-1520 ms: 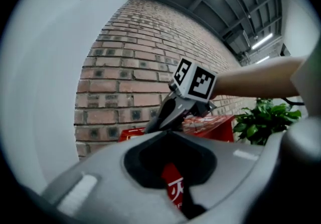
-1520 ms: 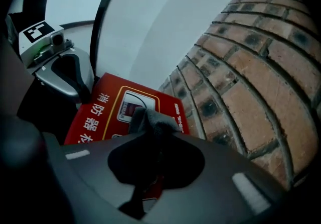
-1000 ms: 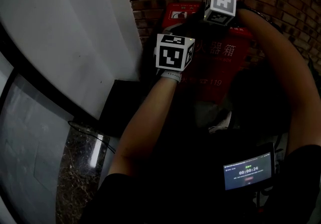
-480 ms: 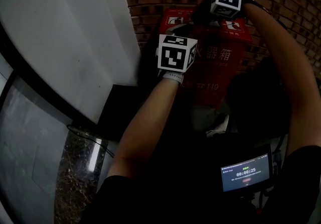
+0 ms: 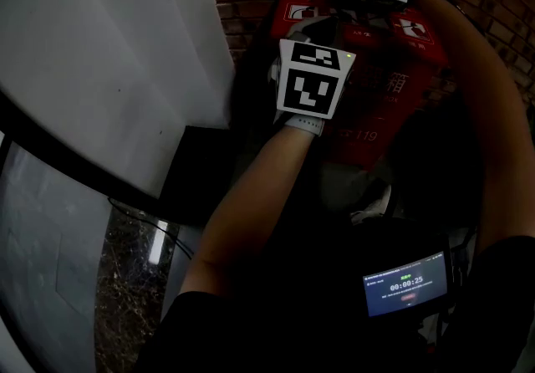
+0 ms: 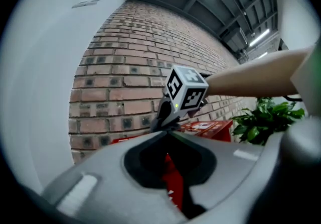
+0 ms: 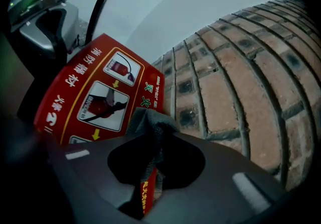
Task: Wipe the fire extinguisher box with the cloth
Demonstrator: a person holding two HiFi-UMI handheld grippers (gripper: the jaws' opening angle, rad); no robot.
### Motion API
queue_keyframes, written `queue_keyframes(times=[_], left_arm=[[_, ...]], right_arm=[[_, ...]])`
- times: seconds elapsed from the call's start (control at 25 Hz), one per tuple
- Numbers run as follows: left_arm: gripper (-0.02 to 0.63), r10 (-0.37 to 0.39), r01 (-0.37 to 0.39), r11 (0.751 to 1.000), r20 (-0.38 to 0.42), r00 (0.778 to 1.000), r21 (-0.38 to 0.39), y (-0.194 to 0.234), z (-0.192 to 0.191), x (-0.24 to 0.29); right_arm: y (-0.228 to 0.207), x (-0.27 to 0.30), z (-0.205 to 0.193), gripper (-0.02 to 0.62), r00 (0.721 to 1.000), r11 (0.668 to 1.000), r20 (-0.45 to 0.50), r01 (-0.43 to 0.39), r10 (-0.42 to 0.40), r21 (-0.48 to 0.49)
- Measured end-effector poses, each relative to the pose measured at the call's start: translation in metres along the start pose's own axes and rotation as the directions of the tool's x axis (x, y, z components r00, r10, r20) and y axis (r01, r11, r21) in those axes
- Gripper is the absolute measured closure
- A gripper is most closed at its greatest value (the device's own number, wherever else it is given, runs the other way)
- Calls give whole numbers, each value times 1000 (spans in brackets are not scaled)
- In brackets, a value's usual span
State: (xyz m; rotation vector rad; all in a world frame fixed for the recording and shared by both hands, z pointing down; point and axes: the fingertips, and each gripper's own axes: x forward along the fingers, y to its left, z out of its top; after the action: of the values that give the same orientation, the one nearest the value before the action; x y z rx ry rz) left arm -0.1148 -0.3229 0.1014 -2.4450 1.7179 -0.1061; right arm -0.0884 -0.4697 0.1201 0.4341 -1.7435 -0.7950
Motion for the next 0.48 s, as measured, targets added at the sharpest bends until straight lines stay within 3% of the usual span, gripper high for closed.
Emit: queue_keyframes(times=[0.24,0.48], left_arm=[[604,-15,15,1000,-2,1000,-22,3,-7,9],[603,5,-5,1000,13,1000,15,-3,-10,9]], right_arm=[[-10,28,-9,563,994,995,-69,74,-79,-71],[13,18,1,563,999,999,23,-28,28,-31]])
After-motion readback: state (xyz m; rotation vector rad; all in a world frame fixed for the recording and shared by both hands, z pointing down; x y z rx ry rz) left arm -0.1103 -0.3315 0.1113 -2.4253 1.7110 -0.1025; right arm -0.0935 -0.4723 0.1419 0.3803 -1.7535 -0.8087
